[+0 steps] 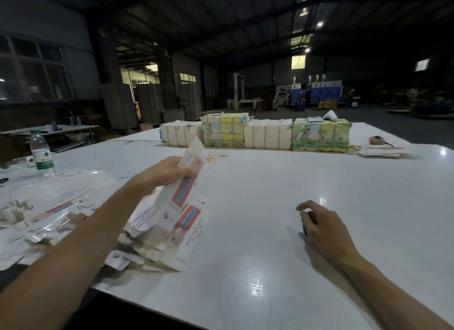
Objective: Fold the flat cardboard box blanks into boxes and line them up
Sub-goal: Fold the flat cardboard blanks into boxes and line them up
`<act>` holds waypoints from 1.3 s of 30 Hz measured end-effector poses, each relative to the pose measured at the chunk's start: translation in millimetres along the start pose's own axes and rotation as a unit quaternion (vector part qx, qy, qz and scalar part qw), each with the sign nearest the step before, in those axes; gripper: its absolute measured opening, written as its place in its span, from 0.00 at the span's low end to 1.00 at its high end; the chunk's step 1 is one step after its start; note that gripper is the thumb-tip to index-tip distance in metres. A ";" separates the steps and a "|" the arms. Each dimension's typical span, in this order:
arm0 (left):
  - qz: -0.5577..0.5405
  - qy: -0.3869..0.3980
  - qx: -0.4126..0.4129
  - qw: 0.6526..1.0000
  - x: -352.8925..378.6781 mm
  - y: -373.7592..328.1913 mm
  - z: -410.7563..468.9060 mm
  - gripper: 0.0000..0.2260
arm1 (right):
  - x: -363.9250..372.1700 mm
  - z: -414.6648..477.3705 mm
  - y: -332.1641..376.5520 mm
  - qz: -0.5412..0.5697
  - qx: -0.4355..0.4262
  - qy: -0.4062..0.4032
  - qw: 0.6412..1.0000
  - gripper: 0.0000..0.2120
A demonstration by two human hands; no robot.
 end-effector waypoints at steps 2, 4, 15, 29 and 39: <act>-0.191 0.134 0.019 0.972 47.8 -26.5 -3.5 0.14 | -3.0 1.1 0.3 -0.007 -0.008 -0.015 1.000 0.09; -0.351 0.243 0.013 0.904 98.5 -47.9 -7.2 0.18 | -6.8 2.0 -1.4 -0.008 -0.013 -0.039 0.999 0.09; -0.495 0.357 0.053 0.790 262.2 -124.0 -39.9 0.23 | -30.7 5.6 1.8 0.044 -0.120 -0.186 0.974 0.16; -0.529 0.346 0.081 0.770 263.6 -116.6 -39.5 0.28 | -37.0 9.8 13.1 0.070 -0.089 -0.127 0.985 0.05; -0.484 0.444 0.102 0.747 260.2 -125.8 -43.6 0.34 | -56.7 13.7 12.6 0.285 0.054 -0.070 0.954 0.09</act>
Point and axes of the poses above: each hand's wrist, its own z-axis towards the middle knuckle, its own x-axis out of the palm, y = z × x, the point moved 4 cm from there along z, towards the middle knuckle, and after that the axes turned 1 degree about x, right-handed, at the moved point
